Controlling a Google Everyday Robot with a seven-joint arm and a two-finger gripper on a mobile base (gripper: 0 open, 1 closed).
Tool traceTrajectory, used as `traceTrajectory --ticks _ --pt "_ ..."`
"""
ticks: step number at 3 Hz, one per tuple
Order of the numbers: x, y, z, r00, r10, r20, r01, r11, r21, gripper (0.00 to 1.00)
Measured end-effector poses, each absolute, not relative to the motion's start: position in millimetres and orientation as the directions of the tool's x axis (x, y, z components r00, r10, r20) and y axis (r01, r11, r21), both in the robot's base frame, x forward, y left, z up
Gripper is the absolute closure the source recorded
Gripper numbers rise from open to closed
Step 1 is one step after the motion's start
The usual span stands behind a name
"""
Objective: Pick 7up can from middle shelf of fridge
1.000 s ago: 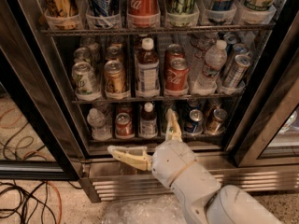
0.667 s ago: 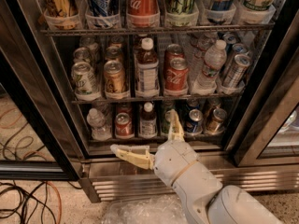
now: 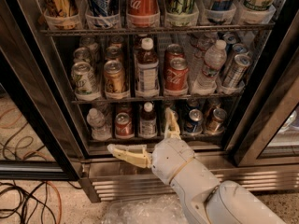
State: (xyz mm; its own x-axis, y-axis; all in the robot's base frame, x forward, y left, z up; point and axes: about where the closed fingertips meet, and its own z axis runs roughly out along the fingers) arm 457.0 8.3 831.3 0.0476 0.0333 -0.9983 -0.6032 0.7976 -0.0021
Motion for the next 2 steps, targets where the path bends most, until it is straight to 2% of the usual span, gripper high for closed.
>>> traceTrajectory --ticks 2 --pt "463 39 834 0.08 0.028 -0.996 -0.642 0.766 -0.03 0.0"
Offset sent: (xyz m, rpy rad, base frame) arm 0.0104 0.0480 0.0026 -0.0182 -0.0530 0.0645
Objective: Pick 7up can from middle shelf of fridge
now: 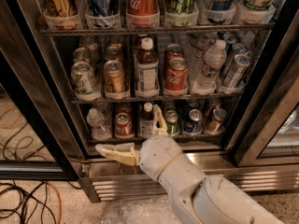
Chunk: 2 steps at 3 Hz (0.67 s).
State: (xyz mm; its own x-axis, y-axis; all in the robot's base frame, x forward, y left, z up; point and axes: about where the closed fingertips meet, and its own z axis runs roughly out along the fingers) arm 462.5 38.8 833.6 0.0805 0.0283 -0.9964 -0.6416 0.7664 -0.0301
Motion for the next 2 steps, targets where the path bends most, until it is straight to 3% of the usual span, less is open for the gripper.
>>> traceTrajectory --ticks 2 --pt "477 69 838 0.12 0.012 -0.993 -0.648 0.758 -0.069 0.0"
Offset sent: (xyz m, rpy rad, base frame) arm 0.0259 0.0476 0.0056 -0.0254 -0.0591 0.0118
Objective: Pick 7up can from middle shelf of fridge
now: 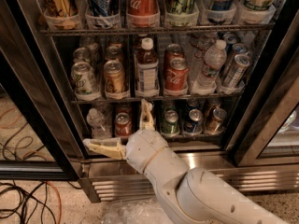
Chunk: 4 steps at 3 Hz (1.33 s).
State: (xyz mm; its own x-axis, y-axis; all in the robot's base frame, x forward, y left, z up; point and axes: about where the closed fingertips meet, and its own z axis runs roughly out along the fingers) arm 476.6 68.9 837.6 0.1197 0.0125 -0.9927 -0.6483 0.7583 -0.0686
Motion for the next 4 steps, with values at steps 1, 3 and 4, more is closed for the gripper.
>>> traceTrajectory --ticks 1,3,4 --pt "490 84 839 0.131 0.001 -0.991 -0.65 0.756 -0.085 0.0" --pt "525 101 836 0.139 -0.02 -0.99 -0.636 0.764 -0.104 0.0" --pt "538 112 828 0.113 -0.051 -0.992 -0.63 0.769 -0.111 0.0"
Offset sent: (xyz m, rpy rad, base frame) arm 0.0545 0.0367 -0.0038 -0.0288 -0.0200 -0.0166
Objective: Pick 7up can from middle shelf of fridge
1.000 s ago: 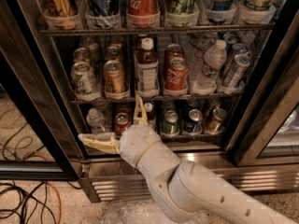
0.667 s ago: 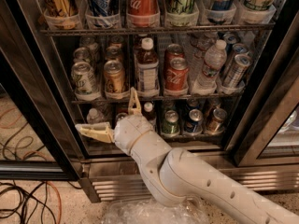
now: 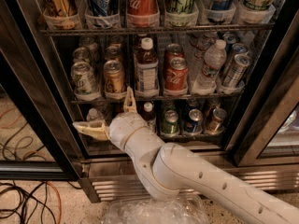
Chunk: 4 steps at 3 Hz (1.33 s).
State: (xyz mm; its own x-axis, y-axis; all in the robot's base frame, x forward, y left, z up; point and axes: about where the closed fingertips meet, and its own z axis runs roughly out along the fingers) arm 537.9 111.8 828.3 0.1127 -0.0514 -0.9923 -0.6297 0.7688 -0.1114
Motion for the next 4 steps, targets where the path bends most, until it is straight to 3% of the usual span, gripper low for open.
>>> traceTrajectory --ticks 1,3,4 --pt "537.9 112.3 828.3 0.113 -0.051 -0.992 -0.63 0.768 -0.111 0.0" --pt "537.9 112.3 828.3 0.113 -0.051 -0.992 -0.63 0.768 -0.111 0.24" --pt "537.9 112.3 828.3 0.113 -0.051 -0.992 -0.63 0.768 -0.111 0.19"
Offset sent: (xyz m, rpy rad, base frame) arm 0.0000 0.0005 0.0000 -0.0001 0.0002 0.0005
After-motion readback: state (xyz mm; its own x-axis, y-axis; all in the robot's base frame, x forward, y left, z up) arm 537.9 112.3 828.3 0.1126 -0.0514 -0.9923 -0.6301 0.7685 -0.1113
